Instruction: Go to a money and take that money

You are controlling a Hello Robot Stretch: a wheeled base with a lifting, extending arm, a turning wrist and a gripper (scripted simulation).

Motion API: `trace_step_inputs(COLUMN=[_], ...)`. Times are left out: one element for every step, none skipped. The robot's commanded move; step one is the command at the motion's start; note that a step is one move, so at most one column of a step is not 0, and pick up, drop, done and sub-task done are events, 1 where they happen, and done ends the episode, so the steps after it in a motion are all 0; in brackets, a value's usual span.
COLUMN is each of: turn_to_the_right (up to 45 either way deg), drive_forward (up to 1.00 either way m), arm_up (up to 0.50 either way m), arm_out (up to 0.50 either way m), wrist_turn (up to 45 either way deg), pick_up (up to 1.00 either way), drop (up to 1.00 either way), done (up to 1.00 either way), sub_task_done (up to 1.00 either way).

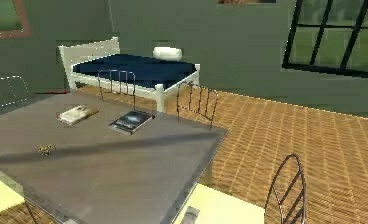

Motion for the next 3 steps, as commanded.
trace_step_inputs(turn_to_the_right=[-45.0,-36.0,0.0], drive_forward=[0.0,0.0,0.0], arm_up=[0.0,0.0,0.48], arm_out=[0.0,0.0,0.0], wrist_turn=[0.0,0.0,0.0], pick_up=[0.0,0.0,0.0], drop=[0.0,0.0,0.0], done=[0.0,0.0,0.0], sub_task_done=[0.0,0.0,0.0])
